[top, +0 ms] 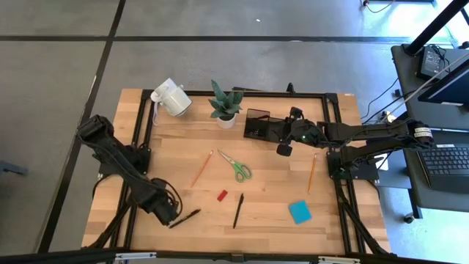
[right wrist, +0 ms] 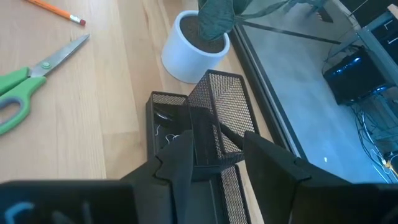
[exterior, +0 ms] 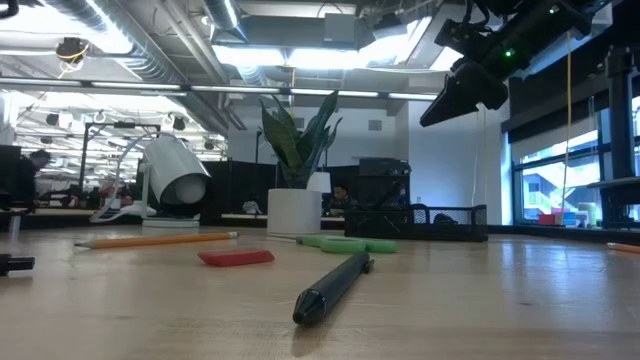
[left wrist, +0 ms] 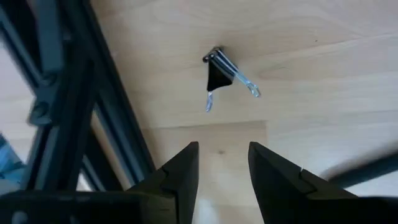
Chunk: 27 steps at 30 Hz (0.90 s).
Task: Pick and place office supplies into organizer
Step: Put the black binder clip into the desk organizer
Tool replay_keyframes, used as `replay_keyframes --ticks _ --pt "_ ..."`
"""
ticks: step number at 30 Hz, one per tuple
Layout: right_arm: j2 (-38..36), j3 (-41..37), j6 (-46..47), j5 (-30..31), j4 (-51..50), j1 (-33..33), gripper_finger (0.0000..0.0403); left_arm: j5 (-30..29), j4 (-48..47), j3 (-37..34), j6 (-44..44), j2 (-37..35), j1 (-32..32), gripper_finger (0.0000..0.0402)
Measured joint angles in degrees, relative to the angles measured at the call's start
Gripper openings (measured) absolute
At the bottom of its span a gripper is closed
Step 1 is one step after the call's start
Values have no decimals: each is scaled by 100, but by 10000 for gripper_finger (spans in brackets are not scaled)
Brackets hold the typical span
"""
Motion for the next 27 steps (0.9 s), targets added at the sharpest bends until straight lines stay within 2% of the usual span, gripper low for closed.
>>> replay_keyframes --ticks 15,21,27 --pt "0 0 2 0 -2 0 145 54 520 -793 -204 0 0 132" --pt "0 0 2 0 -2 0 145 -105 1205 -1135 -133 0 0 131" --pt "0 -1 3 1 -2 0 145 -129 1297 -1160 -113 -11 2 102"
